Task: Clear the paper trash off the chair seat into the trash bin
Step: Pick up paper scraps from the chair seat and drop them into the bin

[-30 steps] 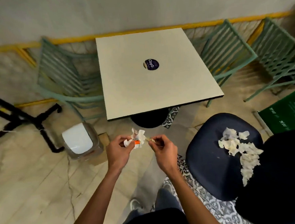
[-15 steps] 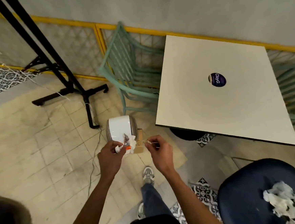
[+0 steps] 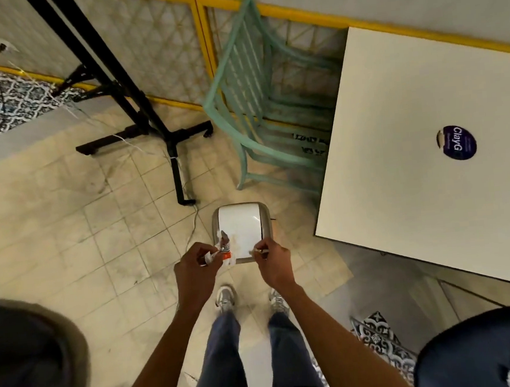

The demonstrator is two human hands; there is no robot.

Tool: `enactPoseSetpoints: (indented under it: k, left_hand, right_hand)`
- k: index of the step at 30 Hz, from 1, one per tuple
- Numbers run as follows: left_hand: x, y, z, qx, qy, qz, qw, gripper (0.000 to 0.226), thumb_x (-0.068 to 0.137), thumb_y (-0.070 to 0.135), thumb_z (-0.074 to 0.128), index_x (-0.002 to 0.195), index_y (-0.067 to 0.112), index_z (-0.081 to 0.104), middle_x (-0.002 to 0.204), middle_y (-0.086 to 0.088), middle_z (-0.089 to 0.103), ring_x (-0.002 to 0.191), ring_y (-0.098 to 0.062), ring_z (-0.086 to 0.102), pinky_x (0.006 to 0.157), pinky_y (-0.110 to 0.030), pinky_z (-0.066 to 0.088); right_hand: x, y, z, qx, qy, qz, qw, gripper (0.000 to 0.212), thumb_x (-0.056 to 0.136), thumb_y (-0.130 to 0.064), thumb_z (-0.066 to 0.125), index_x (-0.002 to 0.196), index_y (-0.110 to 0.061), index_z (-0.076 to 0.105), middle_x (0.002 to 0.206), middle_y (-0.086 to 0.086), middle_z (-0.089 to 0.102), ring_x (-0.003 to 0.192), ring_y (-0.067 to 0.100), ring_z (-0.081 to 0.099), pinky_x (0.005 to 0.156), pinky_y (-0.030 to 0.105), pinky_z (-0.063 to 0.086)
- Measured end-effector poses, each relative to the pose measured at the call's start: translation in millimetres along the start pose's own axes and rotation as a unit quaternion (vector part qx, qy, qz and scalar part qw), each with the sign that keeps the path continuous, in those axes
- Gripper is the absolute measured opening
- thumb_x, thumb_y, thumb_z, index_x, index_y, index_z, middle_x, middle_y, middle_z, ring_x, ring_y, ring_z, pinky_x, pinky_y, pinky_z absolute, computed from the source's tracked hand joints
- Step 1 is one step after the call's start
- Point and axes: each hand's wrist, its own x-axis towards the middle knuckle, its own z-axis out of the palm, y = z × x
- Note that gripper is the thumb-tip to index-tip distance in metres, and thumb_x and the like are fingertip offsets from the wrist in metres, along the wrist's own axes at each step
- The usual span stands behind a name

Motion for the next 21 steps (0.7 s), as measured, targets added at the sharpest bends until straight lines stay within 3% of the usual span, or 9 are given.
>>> enactPoseSetpoints:
  k: [3,5,7,9,12,16,19,21]
  left_hand:
    - [22.6,-13.4,-4.0,0.009,-0.023,0.002,1.000,0.019,0.078,0.030,0.090,0.083,0.026,0.072,0.078,0.012,0.073,0.074,-0.002,0.068,0.062,-0.015,0.050]
    - [33.8,-20.0,-6.6,0.019,-0.041,0.010,0.999,0.021,0.077,0.031,0.091,0.083,0.025,0.071,0.077,0.012,0.073,0.074,-0.002,0.068,0.061,-0.012,0.048]
    - [46.0,-29.4,-10.5,0.031,-0.065,0.012,0.997,0.023,0.076,0.033,0.091,0.083,0.026,0.070,0.078,0.012,0.073,0.075,-0.002,0.068,0.062,-0.012,0.049]
    - [58.7,-38.5,-15.0,0.041,-0.085,0.019,0.995,0.023,0.076,0.033,0.091,0.082,0.026,0.070,0.078,0.012,0.073,0.075,-0.004,0.068,0.062,-0.014,0.050]
    - [77.3,-52.8,-18.4,0.059,-0.106,0.028,0.992,0.022,0.078,0.031,0.089,0.081,0.028,0.068,0.076,0.013,0.072,0.072,-0.008,0.068,0.062,-0.024,0.054]
    - [89.1,-70.0,-10.2,0.073,-0.130,0.045,0.988,0.022,0.078,0.031,0.089,0.081,0.027,0.068,0.076,0.010,0.071,0.068,-0.014,0.066,0.058,-0.026,0.052]
    - [87.5,-75.2,8.2,0.091,-0.166,0.060,0.980,0.016,0.082,0.022,0.086,0.084,0.026,0.070,0.077,0.015,0.071,0.069,-0.004,0.066,0.061,-0.018,0.051]
    - [86.3,-79.3,28.6,0.115,-0.187,0.081,0.972,0.011,0.085,0.020,0.081,0.091,0.026,0.074,0.084,0.013,0.074,0.074,-0.003,0.068,0.070,-0.025,0.058]
  right_hand:
    - [22.6,8.9,30.4,-0.038,-0.023,0.034,0.998,0.008,0.103,-0.017,0.064,0.110,-0.020,0.069,0.101,0.001,0.072,0.086,0.017,0.067,0.069,0.004,0.044]
    - [35.2,12.4,44.5,-0.047,-0.038,0.068,0.996,0.019,0.103,-0.016,0.059,0.119,-0.020,0.068,0.113,0.007,0.074,0.099,0.025,0.070,0.086,0.022,0.056]
    - [45.4,11.9,56.8,-0.040,-0.040,0.099,0.994,0.029,0.102,-0.014,0.058,0.129,-0.020,0.067,0.129,0.008,0.070,0.116,0.030,0.067,0.102,0.029,0.051]
    - [52.9,8.8,65.4,-0.033,-0.039,0.119,0.992,0.035,0.103,-0.013,0.056,0.136,-0.019,0.063,0.139,0.010,0.064,0.126,0.032,0.061,0.107,0.028,0.046]
    - [63.4,1.8,74.4,-0.014,-0.019,0.132,0.991,0.043,0.104,-0.009,0.049,0.145,-0.019,0.057,0.140,0.013,0.062,0.126,0.033,0.057,0.105,0.031,0.046]
    - [67.1,-1.6,85.2,-0.019,0.020,0.105,0.994,0.049,0.099,-0.007,0.061,0.145,-0.019,0.056,0.134,0.015,0.065,0.120,0.038,0.063,0.106,0.042,0.052]
    - [62.2,-0.4,87.3,-0.010,0.035,0.096,0.995,0.053,0.095,-0.005,0.070,0.145,-0.017,0.056,0.129,0.012,0.070,0.117,0.036,0.067,0.102,0.039,0.054]
    - [59.0,2.5,86.7,-0.012,0.044,0.090,0.995,0.054,0.093,-0.002,0.072,0.144,-0.015,0.058,0.128,0.011,0.072,0.117,0.034,0.068,0.102,0.038,0.054]
